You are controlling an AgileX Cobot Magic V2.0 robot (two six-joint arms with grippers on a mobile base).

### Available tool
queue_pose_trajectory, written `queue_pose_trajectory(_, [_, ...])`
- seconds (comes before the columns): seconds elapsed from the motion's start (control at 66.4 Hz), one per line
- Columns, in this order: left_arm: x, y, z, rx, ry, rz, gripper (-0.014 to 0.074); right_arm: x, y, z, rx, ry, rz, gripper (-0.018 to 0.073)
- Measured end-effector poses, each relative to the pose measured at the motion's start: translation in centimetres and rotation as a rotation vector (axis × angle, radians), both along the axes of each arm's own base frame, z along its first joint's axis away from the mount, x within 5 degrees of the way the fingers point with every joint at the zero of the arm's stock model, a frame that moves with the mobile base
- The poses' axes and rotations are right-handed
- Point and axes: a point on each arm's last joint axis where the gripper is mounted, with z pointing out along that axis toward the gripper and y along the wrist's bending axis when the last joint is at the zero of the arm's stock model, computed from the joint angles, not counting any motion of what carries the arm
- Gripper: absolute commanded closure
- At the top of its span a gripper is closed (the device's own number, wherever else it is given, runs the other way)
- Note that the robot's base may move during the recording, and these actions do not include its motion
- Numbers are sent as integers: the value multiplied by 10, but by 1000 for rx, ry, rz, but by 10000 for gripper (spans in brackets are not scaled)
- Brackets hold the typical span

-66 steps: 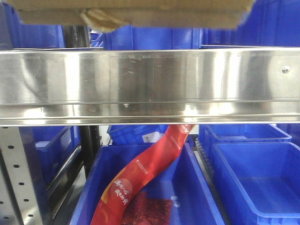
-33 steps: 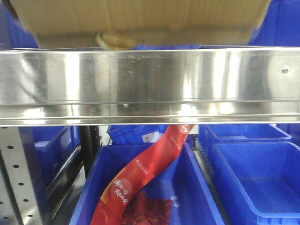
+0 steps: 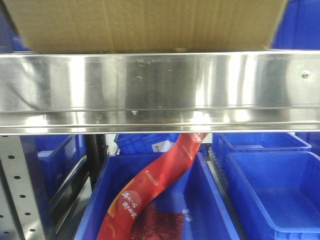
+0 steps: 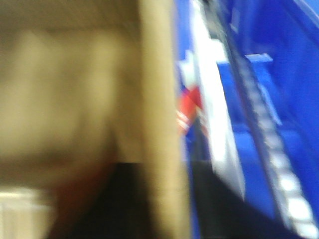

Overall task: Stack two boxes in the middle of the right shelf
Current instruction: 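Lower the stacked boxes onto the middle steel shelf with both grippers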

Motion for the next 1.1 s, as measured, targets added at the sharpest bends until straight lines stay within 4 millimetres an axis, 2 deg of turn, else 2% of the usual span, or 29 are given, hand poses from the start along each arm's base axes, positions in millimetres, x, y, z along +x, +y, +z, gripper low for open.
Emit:
queue_pose_trajectory(0.121, [0,0,0,-2,-1,-1,168,0,0,0,1,-2,1,38])
queue_pose_trajectory(0.241, [-1,0,6,-13,-17,-3,172,-1,0,3,3,-6,-2,51])
queue_pose_trajectory(0.301, [-2,0,9,-19,-27,-3,197,-2,-1,5,-1,1,-7,101])
queue_pose_trajectory(0.346, [-3,1,12,-22,-34,-3,240,-3,-2,6,-12,11,-9,160])
queue_pose_trajectory(0.422, [-5,2,14,-26,-34,-2,352,-4,-4,6,-25,30,-14,336])
queue_pose_trajectory(0.512, [-6,2,13,-19,-18,3,573,-7,-6,3,-45,68,-26,569])
queue_pose_trajectory(0.557, [-7,3,12,-17,-11,5,659,-8,-7,2,-50,86,-34,719])
queue_pose_trajectory(0.588, [-7,3,11,-14,-4,6,711,-8,-7,1,-54,95,-36,722])
queue_pose_trajectory(0.829, [-11,-1,8,81,38,-111,707,-13,-9,1,-144,93,24,720])
queue_pose_trajectory(0.964, [-16,-6,1,85,11,-177,707,-15,-6,-19,-162,37,96,720])
queue_pose_trajectory(1.1, [-30,-5,-17,36,-53,-210,707,-31,-12,-38,-114,-69,152,720])
